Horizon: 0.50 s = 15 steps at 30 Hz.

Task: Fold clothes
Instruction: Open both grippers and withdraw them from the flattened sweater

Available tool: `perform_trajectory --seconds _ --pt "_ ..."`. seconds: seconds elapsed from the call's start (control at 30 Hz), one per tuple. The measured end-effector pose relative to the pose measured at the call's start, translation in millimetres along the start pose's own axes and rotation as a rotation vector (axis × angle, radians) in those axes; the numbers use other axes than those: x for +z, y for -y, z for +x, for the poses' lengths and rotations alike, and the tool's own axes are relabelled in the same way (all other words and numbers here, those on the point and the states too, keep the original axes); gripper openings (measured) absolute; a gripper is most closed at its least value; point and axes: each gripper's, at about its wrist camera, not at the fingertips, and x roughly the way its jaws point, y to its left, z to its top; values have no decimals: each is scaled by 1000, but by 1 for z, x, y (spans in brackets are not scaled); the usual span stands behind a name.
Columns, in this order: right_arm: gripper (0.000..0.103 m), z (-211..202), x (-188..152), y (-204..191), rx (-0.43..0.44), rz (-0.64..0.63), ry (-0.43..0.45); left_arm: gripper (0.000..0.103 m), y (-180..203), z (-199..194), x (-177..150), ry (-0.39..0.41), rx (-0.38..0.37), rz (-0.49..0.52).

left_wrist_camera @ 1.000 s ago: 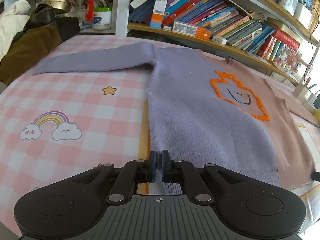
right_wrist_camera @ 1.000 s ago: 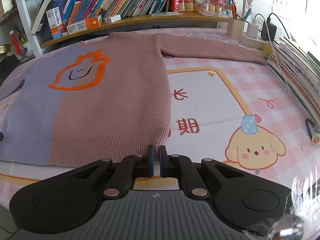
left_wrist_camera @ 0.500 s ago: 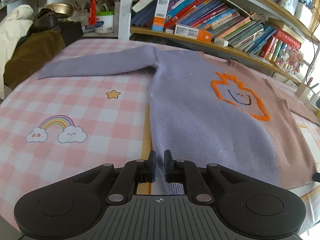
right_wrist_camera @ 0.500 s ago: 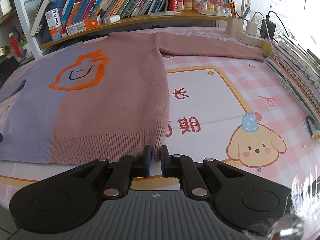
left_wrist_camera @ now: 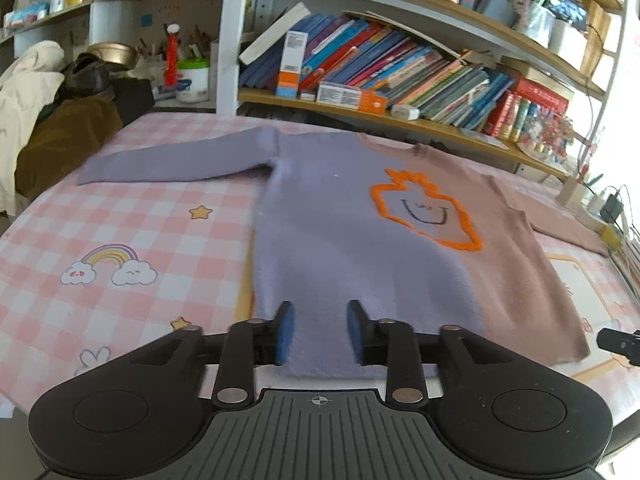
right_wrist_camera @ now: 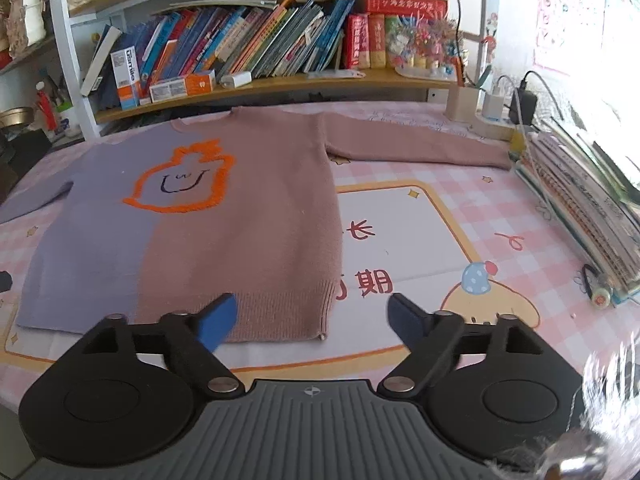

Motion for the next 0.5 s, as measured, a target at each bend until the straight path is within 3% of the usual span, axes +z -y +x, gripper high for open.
perform_trajectory --seconds 0.07,0.2,0.23,0.5 --pt "88 -4 -6 -4 6 -17 -5 37 7 -3 -4 -6 -1 11" --pt "89 -11 -17 -13 29 -61 -19 65 21 -12 -14 -5 14 38" --pt "89 -13 -18 -12 30 -67 -12 69 24 -13 -17 -4 18 44" --pt "91 -19 -26 -4 34 -63 -10 80 41 -26 -38 -33 28 70"
